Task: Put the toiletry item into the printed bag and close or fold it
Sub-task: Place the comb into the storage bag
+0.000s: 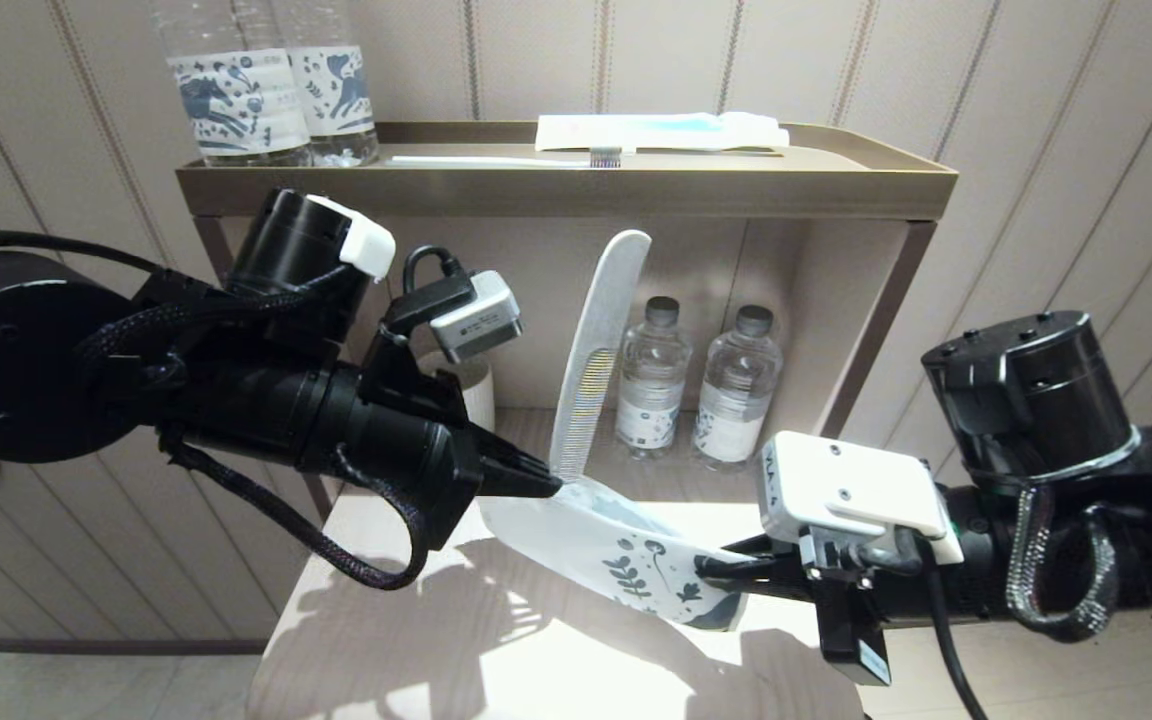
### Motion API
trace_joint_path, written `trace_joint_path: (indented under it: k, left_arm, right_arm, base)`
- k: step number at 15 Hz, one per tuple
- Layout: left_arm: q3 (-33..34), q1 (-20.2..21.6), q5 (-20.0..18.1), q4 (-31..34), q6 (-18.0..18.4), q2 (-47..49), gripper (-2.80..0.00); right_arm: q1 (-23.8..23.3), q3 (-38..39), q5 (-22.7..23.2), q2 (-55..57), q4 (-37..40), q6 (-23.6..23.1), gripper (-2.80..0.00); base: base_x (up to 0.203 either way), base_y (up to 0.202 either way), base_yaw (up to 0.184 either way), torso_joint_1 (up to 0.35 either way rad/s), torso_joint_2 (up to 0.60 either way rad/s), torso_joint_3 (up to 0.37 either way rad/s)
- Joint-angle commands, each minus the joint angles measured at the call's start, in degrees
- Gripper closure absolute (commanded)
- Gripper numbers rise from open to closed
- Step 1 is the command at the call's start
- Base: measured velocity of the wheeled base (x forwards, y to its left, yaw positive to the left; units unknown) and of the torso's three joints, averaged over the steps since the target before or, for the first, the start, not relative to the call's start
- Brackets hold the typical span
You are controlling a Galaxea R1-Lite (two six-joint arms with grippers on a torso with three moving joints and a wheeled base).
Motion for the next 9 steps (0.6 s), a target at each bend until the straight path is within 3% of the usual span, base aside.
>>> trace_joint_path:
  k: [1,5,9]
  left_arm:
    - [-0.17,0.06,-0.08,0.18,0.73,0.77,0.00]
    - [0.30,0.06,0.22,0.76,5.31,2.59,0.00]
    - [0.48,0.70,0.31,5.50,10.24,2.09,0.00]
  right_arm:
    - [0.03,0.06,0.21,0.33,0.00,-0.10,0.00]
    - [0.20,-0.20,0.30,0.42,0.00,-0.01,0.00]
    - [0.20,-0.12,0.83,0.25,0.00,-0.01,0.00]
  base:
    - [0.000,0.000,0.000,0.000,0.00,0.000]
    - [0.000,0.000,0.000,0.000,0.00,0.000]
    - [0.000,0.000,0.000,0.000,0.00,0.000]
